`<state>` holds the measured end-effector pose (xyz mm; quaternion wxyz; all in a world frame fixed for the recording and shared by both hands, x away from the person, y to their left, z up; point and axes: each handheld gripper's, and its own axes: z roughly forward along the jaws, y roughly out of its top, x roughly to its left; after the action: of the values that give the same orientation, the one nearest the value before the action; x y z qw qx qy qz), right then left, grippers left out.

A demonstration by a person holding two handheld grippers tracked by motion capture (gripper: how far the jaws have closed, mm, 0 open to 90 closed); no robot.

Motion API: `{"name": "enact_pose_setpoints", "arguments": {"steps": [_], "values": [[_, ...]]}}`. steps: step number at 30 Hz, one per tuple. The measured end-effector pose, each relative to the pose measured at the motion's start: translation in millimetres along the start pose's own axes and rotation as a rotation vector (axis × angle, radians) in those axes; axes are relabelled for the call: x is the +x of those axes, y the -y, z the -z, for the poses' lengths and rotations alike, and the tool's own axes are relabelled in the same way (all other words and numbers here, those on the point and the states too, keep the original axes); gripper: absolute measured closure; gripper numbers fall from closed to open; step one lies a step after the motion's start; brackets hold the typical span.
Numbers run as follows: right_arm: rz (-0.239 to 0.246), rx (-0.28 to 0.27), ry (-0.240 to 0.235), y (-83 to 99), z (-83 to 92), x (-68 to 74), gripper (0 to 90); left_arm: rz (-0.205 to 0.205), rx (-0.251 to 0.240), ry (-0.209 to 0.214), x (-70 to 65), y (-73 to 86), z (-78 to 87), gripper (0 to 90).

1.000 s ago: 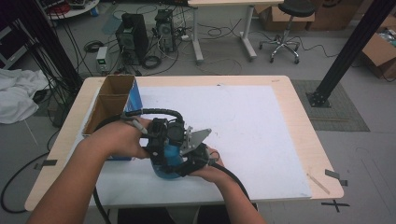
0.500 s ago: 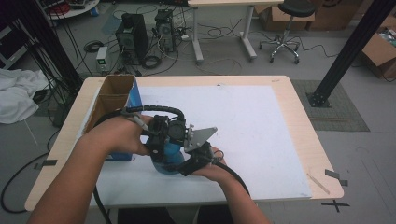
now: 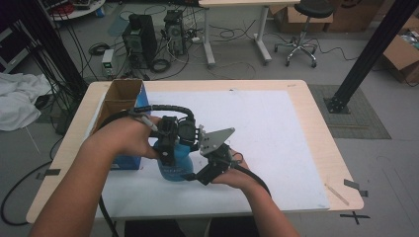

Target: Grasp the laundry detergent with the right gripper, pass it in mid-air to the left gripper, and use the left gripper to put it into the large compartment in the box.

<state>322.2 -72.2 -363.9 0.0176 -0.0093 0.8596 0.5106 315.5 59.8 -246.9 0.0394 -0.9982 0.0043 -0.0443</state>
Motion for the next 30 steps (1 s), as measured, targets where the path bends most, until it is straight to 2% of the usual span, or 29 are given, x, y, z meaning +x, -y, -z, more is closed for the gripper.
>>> {"name": "enact_pose_setpoints", "arguments": {"steps": [2, 7, 13, 16, 22, 26, 28, 30], "values": [[-0.001, 0.026, 0.007, -2.0, 5.5, -2.1, 16.7, 0.003, -0.007, -0.001, 0.9, 1.5, 0.9, 39.4], [-0.009, 0.101, 0.009, -6.5, 16.6, -7.3, 11.3, 0.045, -0.003, 0.015, 6.8, 6.9, 6.2, 39.4], [0.003, 0.222, 0.010, -12.7, 29.9, -11.0, 4.7, 0.098, 0.011, 0.028, 13.0, 13.8, 14.0, 39.3], [0.008, 0.306, 0.004, -15.2, 35.5, -11.8, 0.0, 0.152, 0.023, 0.061, 18.6, 18.2, 20.2, 39.3], [0.030, 0.463, -0.016, -18.4, 46.8, -9.1, 0.0, 0.257, 0.037, 0.095, 29.9, 33.2, 41.7, 39.2], [0.052, 0.575, -0.021, -22.9, 55.5, -9.0, 0.0, 0.350, 0.034, 0.111, 38.7, 47.9, 60.8, 39.2], [0.055, 0.605, -0.014, -26.2, 61.2, -9.6, 0.0, 0.411, 0.033, 0.135, 43.9, 55.3, 68.4, 39.2], [0.055, 0.604, -0.016, -29.3, 66.4, -10.2, 0.0, 0.451, 0.033, 0.162, 48.6, 61.3, 73.6, 39.1]]}}
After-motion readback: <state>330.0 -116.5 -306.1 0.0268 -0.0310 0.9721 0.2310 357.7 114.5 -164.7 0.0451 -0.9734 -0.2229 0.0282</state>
